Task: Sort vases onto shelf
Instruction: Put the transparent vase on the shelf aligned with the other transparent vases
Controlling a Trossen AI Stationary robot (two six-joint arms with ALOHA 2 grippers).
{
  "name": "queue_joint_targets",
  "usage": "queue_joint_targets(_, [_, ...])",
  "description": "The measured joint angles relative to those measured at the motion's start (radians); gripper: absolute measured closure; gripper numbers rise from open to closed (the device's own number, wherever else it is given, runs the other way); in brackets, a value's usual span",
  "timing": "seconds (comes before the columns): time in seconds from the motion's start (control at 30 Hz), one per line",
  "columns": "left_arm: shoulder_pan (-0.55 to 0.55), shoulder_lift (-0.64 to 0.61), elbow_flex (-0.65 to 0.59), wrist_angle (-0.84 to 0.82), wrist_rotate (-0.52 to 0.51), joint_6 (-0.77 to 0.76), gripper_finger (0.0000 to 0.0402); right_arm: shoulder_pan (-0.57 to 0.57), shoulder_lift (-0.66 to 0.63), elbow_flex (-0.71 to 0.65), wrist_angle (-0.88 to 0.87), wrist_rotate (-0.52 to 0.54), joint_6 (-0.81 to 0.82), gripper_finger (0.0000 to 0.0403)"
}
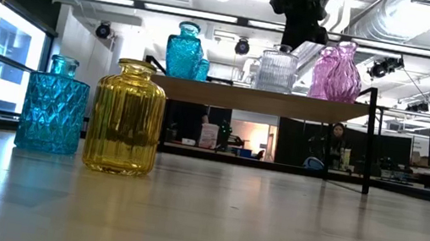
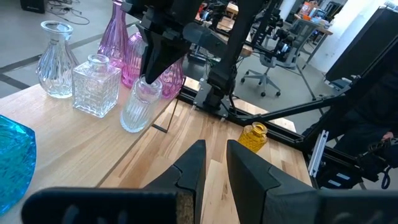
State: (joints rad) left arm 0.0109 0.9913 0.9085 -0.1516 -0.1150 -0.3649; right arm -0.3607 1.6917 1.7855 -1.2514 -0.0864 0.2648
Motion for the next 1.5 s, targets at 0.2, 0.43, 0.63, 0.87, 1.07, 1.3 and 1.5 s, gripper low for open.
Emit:
queue_joint_targets(0.2, [0.0, 0.0, 0.0, 0.0, 0.0, 0.0, 0.0344, 0.0, 0.0, 0.0, 0.0, 0.0, 0.007, 0.0403])
queue_joint_targets(0.43, [0.0, 0.0, 0.0, 0.0, 0.006, 0.0, 0.0344, -0.011, -0.001, 0.0, 0.0, 0.004, 0.005, 0.0402])
queue_joint_targets(0.63, [-0.001, 0.0, 0.0, 0.0, 0.01, 0.0, 0.0344, -0.026, -0.001, 0.0, 0.0, 0.002, 0.005, 0.0402])
queue_joint_targets(0.87, [-0.001, 0.0, 0.0, 0.0, 0.011, 0.0, 0.0344, -0.026, -0.001, 0.0, 0.0, -0.017, 0.005, 0.0402])
queue_joint_targets(1.07, [0.0, 0.0, 0.0, 0.0, 0.012, 0.001, 0.0344, -0.026, -0.001, 0.0, 0.0, -0.02, 0.007, 0.0393])
queue_joint_targets(1.3, [0.0, 0.0, 0.0, 0.0, 0.012, 0.001, 0.0344, -0.032, -0.002, 0.0, 0.002, 0.008, 0.023, 0.0352])
queue_joint_targets(1.5, [0.0, 0.0, 0.0, 0.0, 0.012, 0.001, 0.0344, -0.032, -0.002, 0.0, 0.01, 0.017, 0.023, 0.0346])
